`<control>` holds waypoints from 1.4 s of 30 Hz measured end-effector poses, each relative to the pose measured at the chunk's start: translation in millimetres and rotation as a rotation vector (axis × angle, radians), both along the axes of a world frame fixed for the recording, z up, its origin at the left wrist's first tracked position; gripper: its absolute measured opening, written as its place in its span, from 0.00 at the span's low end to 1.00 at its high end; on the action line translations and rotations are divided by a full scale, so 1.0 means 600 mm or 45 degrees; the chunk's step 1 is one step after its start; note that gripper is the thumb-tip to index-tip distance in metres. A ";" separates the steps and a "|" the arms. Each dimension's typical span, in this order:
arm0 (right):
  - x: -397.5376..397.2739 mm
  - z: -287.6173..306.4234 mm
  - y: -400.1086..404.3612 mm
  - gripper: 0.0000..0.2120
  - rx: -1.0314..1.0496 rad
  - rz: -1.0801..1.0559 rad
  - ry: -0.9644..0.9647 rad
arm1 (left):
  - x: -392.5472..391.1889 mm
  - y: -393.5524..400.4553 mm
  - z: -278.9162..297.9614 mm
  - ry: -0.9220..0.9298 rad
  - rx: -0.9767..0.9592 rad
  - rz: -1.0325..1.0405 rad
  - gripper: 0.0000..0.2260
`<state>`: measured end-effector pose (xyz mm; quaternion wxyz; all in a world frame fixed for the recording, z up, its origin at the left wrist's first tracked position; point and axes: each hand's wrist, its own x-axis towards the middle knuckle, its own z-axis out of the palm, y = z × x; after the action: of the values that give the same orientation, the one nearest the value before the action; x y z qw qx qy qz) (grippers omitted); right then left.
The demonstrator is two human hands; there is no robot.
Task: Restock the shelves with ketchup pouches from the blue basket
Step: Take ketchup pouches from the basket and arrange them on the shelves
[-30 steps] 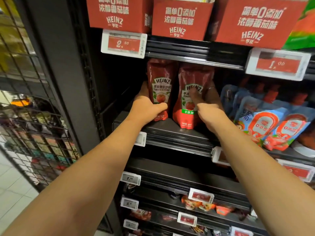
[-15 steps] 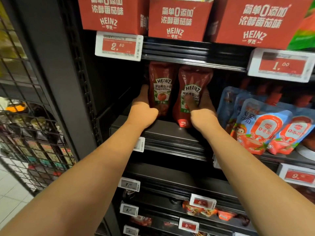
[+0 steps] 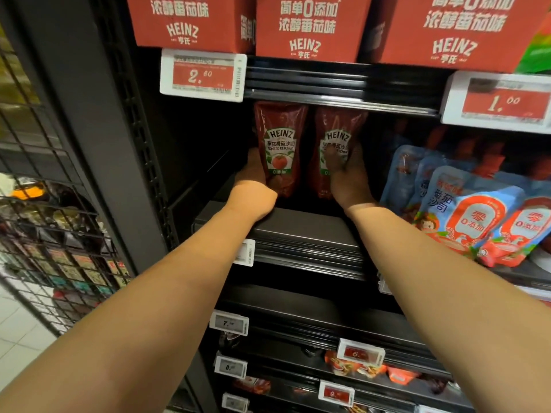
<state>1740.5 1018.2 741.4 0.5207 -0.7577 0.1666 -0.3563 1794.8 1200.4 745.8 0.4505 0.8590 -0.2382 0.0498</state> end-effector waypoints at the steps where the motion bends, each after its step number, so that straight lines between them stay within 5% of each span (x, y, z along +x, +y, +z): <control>1: 0.000 -0.005 0.000 0.33 -0.002 -0.005 -0.023 | 0.008 -0.004 0.003 -0.001 0.029 0.007 0.28; 6: -0.005 -0.002 -0.001 0.28 -0.074 -0.167 -0.159 | 0.049 -0.028 0.018 0.018 0.120 0.007 0.30; 11: -0.001 -0.003 0.002 0.32 -0.375 -0.592 -0.137 | 0.081 -0.042 -0.010 -0.018 -0.107 -0.043 0.26; 16: 0.025 -0.002 -0.004 0.36 -0.394 -0.568 0.017 | 0.109 -0.046 -0.028 -0.047 -0.197 -0.090 0.25; 22: 0.068 0.000 -0.015 0.58 -0.423 -0.504 0.285 | 0.113 -0.046 -0.028 -0.111 -0.206 -0.066 0.26; 29: 0.123 -0.002 -0.043 0.52 -0.322 -0.487 0.301 | 0.117 -0.051 -0.035 -0.156 -0.219 -0.029 0.27; 35: 0.101 -0.006 -0.055 0.47 -0.488 -0.604 0.135 | 0.090 -0.052 -0.020 -0.305 -0.241 -0.038 0.50; 42: 0.108 -0.006 -0.065 0.47 -0.523 -0.605 0.277 | 0.097 -0.092 -0.014 -0.259 -0.125 -0.132 0.48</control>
<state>1805.2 979.3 737.9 0.2386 -0.8204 0.3179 -0.4110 1852.8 1145.1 737.6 0.4676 0.8129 -0.3240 0.1248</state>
